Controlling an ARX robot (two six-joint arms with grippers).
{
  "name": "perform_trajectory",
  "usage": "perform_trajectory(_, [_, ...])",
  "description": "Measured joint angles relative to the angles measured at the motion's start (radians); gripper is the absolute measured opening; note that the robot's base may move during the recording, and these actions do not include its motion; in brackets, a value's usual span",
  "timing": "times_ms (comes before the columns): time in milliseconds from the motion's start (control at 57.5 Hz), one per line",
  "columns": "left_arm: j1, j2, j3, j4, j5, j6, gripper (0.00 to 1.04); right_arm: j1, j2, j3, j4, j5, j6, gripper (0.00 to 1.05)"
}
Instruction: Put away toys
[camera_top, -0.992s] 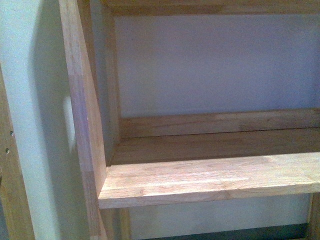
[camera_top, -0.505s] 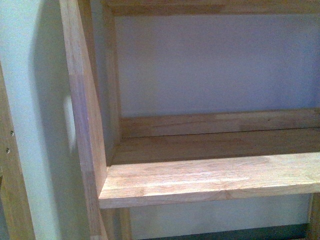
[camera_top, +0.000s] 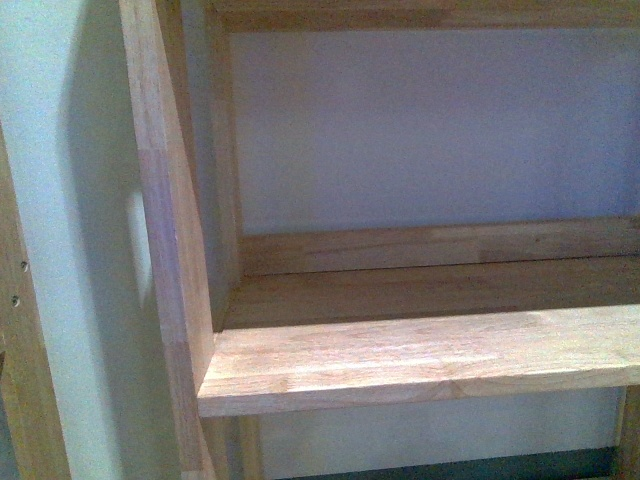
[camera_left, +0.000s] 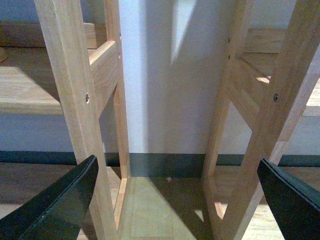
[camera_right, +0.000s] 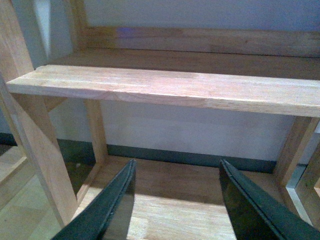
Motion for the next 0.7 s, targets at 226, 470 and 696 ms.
perform_trajectory(226, [0.0,0.0,0.0,0.0,0.0,0.0,0.99,0.0,0.0,0.0,0.0,0.0,0.0,0.97])
perform_trajectory(470, [0.0,0.0,0.0,0.0,0.0,0.0,0.99,0.0,0.0,0.0,0.0,0.0,0.003,1.04])
perform_trajectory(696, [0.0,0.0,0.0,0.0,0.0,0.0,0.99,0.0,0.0,0.0,0.0,0.0,0.003,1.04])
